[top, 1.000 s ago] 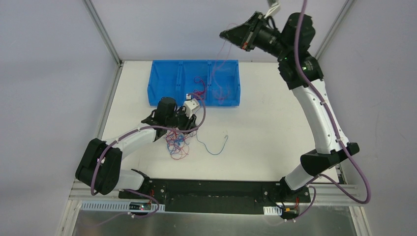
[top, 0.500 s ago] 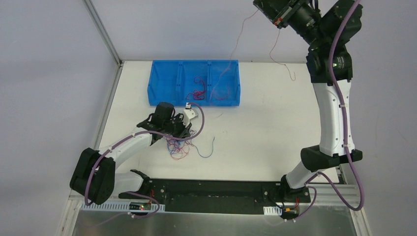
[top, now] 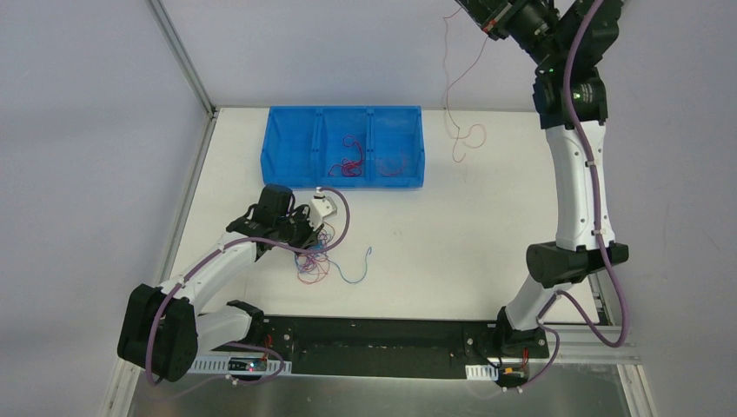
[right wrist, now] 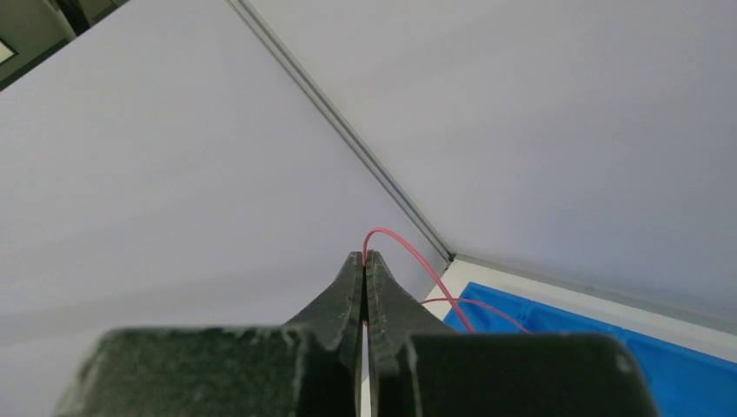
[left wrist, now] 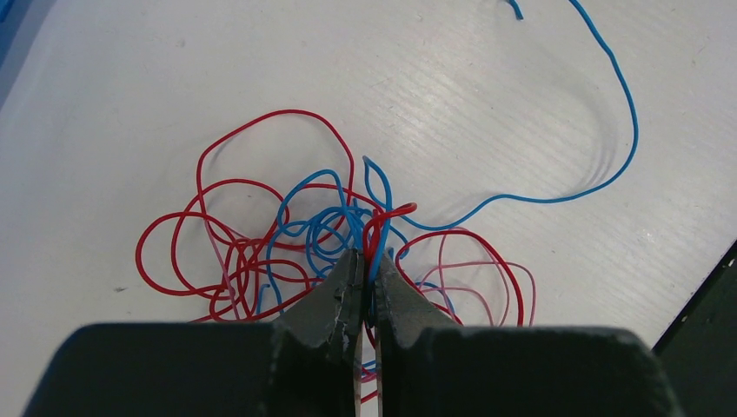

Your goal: Untangle the cables

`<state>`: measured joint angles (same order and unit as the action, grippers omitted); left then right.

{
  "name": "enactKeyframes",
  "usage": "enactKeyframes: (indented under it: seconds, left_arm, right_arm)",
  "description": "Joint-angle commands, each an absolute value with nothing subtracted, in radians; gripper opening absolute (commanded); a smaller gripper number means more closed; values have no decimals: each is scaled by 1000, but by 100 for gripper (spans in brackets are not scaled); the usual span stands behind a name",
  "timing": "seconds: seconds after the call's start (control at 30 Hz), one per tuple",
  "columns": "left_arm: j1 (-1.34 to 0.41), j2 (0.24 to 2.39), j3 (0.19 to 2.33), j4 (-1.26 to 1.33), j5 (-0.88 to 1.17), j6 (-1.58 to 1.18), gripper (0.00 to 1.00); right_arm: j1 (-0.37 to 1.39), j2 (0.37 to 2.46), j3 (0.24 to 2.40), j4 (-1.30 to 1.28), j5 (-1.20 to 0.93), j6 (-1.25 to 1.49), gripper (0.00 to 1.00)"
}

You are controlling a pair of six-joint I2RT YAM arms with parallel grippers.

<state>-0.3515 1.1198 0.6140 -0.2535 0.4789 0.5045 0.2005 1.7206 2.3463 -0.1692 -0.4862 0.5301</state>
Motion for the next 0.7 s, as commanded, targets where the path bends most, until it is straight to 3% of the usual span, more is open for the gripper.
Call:
enactKeyframes:
  seconds: [0.0, 0.4, 0.67]
  left_arm:
    - [-348, 1123, 637, -273, 476, 478, 6]
    - [-348, 1118, 633, -273, 464, 451, 6]
    - [-348, 1118, 624, -273, 458, 440, 6]
  right_arm:
    - [198, 1775, 2348, -100, -512, 526, 0]
    - [251, 1956, 2338, -50, -570, 511, 0]
    - [302, 2013, 2323, -20, -399, 463, 0]
